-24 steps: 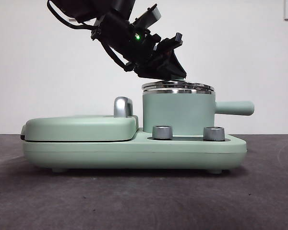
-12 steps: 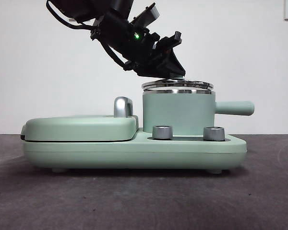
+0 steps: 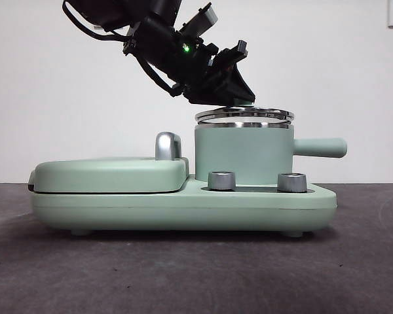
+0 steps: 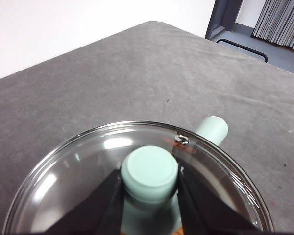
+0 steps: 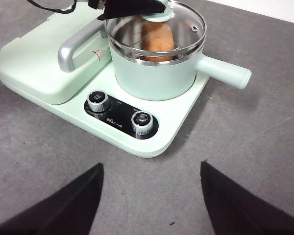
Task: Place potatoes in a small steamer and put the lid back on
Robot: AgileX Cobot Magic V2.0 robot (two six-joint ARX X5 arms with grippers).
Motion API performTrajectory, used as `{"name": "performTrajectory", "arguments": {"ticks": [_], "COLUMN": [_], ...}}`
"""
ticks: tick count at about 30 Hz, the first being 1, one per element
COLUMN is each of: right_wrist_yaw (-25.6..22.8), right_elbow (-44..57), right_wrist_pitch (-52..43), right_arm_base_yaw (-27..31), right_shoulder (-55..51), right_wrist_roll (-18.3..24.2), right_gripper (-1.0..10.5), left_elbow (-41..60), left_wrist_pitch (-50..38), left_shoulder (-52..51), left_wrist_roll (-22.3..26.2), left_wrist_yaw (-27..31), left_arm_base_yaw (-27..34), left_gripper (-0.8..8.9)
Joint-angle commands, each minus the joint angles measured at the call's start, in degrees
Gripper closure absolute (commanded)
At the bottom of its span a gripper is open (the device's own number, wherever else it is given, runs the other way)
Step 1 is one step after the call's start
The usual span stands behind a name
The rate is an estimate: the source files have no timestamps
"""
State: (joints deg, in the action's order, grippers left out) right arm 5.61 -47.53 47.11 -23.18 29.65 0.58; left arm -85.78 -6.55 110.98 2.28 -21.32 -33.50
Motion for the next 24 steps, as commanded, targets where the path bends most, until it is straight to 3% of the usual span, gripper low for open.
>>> {"name": "performTrajectory", "arguments": {"ticks": [1,18,24], "right_wrist_yaw": [-0.83,-1.2,-1.2], "right_elbow": [-0.33,-0.33,-0.33], "right_wrist_pitch": [-0.35,-0.35,-0.33], "right_arm_base_yaw": [-0.26,-0.24,-0.26], "right_shoulder": [0.11,0.11,0.11], "right_wrist_roll": [-0.61,-0.61,-0.61], "right_gripper": [6.5,6.5,6.5], "left_elbow": [-1.57,-1.55,-1.57], "left_wrist_pitch": [-2.01,-1.27,0.98], "left_shoulder": [1.07,2.43,2.08], "left_wrist_roll": [0.26,1.36,1.36], "left_wrist_yaw": [-0.42,-0.83,-0.83], "left_arm_base_yaw": [-0.33,-0.33,-0.31], "left_gripper": [8.05,8.03,6.13]}}
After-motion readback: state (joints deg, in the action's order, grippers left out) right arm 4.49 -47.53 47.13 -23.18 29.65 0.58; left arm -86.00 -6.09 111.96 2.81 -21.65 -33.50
